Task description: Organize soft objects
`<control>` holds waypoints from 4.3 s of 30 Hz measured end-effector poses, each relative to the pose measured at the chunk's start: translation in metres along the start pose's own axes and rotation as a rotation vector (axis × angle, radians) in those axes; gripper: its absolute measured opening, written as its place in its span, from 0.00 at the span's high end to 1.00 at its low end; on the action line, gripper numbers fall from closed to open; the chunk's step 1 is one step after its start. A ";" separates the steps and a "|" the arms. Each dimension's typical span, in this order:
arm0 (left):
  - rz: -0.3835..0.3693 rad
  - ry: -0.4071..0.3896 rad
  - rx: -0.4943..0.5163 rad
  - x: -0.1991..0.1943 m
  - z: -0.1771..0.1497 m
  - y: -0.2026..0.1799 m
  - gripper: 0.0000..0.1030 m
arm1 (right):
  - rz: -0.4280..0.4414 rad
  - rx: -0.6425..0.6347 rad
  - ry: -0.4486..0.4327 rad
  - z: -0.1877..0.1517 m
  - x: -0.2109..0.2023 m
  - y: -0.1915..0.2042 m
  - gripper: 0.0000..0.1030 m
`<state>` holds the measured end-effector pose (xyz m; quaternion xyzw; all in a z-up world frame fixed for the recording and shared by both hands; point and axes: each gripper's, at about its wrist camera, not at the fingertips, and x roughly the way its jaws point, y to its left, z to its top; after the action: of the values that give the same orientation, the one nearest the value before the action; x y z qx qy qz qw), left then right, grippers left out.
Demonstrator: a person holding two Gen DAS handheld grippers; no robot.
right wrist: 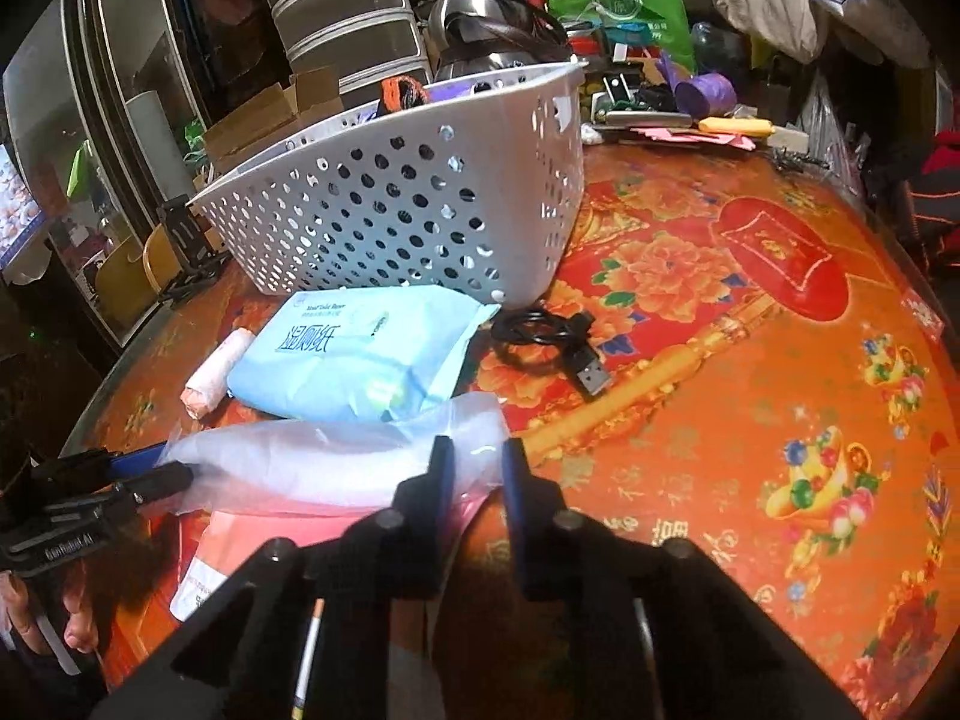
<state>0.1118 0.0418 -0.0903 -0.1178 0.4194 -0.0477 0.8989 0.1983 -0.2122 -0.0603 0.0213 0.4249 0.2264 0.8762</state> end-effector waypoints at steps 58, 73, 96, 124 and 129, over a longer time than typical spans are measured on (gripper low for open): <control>-0.027 -0.293 0.069 -0.124 0.176 -0.026 0.91 | -0.016 -0.025 -0.286 0.112 -0.110 0.039 0.94; 0.139 -0.199 0.032 -0.042 0.297 -0.021 0.92 | -0.137 -0.009 -0.232 0.199 -0.047 0.027 0.94; 0.252 -0.092 0.084 0.051 0.273 -0.002 0.22 | -0.157 0.028 -0.137 0.192 0.003 0.005 0.85; 0.272 -0.138 0.077 -0.028 0.158 0.009 0.17 | -0.149 0.018 -0.175 0.120 -0.044 0.010 0.19; 0.294 -0.106 0.094 -0.022 0.111 0.015 0.16 | -0.155 0.067 -0.138 0.071 -0.046 -0.015 0.19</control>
<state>0.1821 0.0792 -0.0088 -0.0151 0.3814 0.0711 0.9215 0.2327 -0.2336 0.0151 0.0332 0.3714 0.1416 0.9170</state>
